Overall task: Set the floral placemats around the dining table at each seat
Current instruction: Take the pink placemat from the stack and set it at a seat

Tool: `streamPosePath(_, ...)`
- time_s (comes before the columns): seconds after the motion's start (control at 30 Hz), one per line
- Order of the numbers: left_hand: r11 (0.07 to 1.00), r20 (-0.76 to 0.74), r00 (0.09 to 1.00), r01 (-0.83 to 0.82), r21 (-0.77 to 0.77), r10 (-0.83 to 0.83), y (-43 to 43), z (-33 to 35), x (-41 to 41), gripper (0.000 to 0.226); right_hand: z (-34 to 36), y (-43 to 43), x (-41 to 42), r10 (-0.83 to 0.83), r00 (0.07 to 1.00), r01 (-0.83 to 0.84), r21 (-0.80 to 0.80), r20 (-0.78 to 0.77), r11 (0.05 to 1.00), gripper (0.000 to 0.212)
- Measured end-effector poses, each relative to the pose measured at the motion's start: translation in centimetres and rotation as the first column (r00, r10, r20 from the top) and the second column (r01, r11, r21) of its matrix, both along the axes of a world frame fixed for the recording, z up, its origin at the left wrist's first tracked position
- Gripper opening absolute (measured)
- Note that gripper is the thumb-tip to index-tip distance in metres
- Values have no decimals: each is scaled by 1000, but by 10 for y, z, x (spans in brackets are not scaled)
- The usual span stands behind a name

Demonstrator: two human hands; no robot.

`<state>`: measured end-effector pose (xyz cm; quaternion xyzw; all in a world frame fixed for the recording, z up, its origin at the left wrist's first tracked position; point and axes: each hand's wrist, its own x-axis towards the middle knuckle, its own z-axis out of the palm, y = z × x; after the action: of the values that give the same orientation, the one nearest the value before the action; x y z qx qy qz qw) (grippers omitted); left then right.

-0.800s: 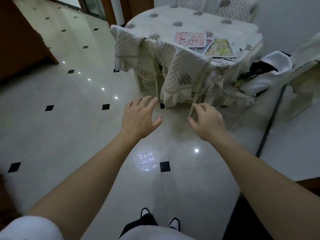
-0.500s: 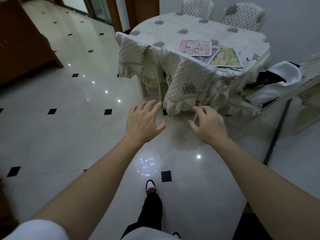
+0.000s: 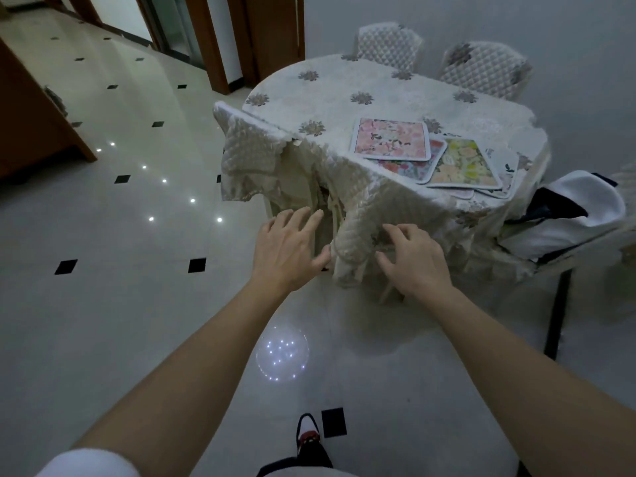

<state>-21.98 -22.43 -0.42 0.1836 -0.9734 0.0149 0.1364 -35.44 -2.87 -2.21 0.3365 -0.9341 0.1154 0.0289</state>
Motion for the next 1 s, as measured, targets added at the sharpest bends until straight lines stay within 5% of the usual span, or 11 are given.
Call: streamPosePath(1.0, 988, 138, 979, 155, -11, -152, -154, -3, -439, 66, -14, -137, -411, -173, 982, 178, -60, 80, 982, 49)
